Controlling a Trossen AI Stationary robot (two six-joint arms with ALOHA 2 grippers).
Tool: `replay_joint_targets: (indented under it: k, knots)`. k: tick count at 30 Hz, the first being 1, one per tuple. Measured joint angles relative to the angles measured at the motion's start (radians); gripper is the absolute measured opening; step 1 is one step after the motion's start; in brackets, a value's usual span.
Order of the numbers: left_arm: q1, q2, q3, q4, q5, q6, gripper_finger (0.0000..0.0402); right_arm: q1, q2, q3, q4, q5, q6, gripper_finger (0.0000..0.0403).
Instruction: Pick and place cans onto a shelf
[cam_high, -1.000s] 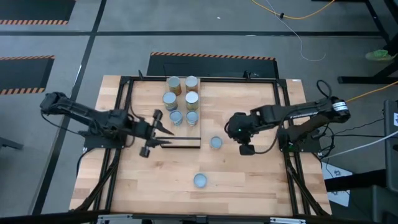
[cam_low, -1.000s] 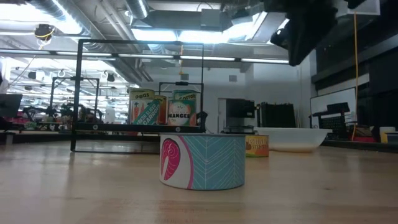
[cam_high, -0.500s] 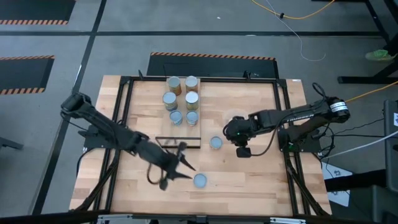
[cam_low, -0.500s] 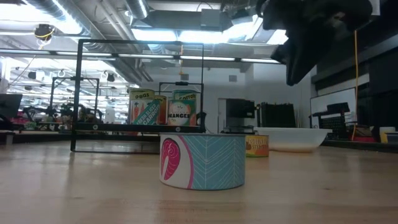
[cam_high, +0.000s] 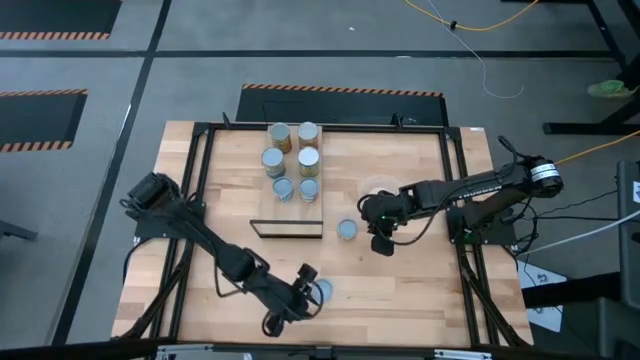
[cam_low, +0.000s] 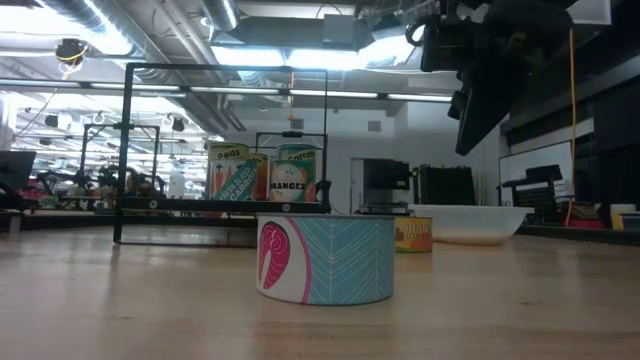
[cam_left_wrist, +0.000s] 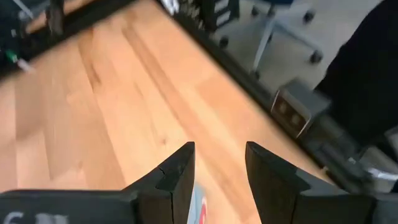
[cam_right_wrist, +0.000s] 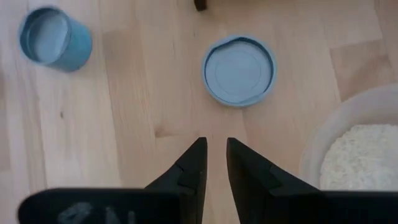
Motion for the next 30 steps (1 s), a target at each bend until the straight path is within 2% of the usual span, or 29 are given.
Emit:
replay_joint_targets:
  k: [9, 14, 22, 30]
  knots:
    - [0.014, 0.127, 0.0, -0.023, -0.041, 0.136, 0.0135, 0.0, 0.0, 0.0, 0.083, 0.0, 0.008, 0.0066]
    - [0.027, 0.178, 0.0, -0.028, -0.106, 0.173, 0.0135, 0.0, 0.0, 0.0, 0.117, 0.0, 0.005, 0.0066]
    - [0.039, 0.194, 0.0, -0.107, -0.112, 0.181, 0.0135, 0.0, 0.0, 0.0, 0.118, 0.001, 0.003, 0.0066]
    - [0.039, 0.193, 0.0, -0.108, -0.111, 0.181, 0.0135, 0.0, 0.0, 0.0, 0.118, 0.001, 0.002, 0.0066]
